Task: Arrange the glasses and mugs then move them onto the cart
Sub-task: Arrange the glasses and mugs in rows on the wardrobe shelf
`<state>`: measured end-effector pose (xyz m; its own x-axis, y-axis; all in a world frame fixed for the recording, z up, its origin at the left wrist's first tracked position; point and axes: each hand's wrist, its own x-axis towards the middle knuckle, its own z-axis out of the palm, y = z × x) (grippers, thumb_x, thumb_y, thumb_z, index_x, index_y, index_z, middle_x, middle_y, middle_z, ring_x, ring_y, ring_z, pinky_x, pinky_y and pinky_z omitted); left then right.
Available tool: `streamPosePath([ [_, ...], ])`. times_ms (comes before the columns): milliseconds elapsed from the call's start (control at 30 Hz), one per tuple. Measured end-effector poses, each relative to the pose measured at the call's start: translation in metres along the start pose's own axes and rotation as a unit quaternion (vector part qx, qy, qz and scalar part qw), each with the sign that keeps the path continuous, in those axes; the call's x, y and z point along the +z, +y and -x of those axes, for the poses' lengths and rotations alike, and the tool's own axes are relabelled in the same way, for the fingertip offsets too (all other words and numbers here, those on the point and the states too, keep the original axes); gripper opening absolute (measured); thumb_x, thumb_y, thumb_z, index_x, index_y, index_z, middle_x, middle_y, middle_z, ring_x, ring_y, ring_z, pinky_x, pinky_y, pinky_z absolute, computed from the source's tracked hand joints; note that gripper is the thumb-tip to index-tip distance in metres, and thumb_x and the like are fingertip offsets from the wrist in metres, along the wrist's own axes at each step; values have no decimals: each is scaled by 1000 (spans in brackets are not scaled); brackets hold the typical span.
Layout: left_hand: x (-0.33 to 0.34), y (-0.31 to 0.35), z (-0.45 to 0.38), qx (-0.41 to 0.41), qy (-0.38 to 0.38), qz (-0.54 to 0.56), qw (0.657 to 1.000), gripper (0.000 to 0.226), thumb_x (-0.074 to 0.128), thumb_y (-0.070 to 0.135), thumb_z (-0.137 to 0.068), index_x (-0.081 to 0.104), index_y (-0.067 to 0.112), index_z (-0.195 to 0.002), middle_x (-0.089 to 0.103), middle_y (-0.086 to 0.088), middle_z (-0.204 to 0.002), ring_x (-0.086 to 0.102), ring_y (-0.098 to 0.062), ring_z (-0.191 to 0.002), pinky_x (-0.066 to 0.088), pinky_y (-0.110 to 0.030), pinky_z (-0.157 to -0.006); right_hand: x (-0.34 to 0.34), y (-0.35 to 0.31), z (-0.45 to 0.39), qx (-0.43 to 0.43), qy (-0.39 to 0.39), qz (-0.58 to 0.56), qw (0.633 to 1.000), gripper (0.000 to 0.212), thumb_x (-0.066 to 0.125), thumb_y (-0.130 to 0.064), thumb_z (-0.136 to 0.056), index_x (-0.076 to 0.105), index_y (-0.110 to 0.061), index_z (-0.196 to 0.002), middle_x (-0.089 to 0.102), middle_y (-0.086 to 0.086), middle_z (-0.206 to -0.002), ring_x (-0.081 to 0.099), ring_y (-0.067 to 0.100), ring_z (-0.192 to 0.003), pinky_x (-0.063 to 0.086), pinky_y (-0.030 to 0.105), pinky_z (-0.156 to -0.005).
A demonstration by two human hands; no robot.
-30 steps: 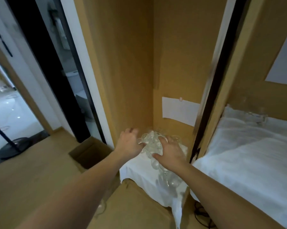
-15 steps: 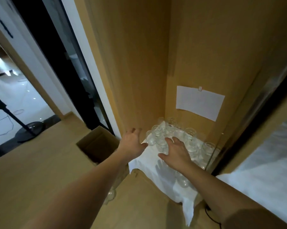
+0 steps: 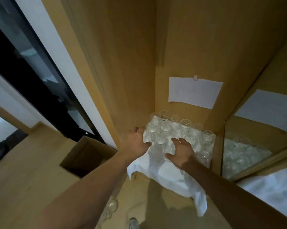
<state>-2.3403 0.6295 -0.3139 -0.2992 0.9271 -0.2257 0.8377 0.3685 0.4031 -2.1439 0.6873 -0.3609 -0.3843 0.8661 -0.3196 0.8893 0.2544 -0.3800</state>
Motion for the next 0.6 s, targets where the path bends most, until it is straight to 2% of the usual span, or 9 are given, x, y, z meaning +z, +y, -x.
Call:
streamPosePath([
  [167,17,-33,-29,39,-54,4,998,68,68,44,-89,44,23,-149,48,-9,-146,47,-34,-130,43,-38,-104,36,1,-4,90,2,-17,996,85,70,-57,-83,35,-22,-152,38,10,-153,38,32,-139,34,42,-114],
  [300,36,-38,-46,56,-87,8,995,72,69,44,-89,41,21,-151,43,-7,-152,41,-31,-137,41,-38,-108,53,7,10,149,-4,-43,988,84,72,-50,-84,34,-21,-153,36,10,-155,34,32,-141,33,41,-115],
  [433,61,-33,-58,89,-128,24,987,74,67,44,-92,36,20,-155,36,-7,-157,32,-28,-144,34,-34,-114,65,21,17,196,-10,-44,980,84,73,-49,-85,33,-22,-154,35,8,-156,34,30,-142,34,39,-115],
  [600,89,-26,-78,97,-148,34,984,77,70,47,-89,40,17,-153,43,-11,-154,40,-28,-141,36,-33,-112,78,43,5,230,-9,-58,971,82,74,-47,-83,37,-21,-150,42,9,-150,42,29,-136,40,36,-109],
])
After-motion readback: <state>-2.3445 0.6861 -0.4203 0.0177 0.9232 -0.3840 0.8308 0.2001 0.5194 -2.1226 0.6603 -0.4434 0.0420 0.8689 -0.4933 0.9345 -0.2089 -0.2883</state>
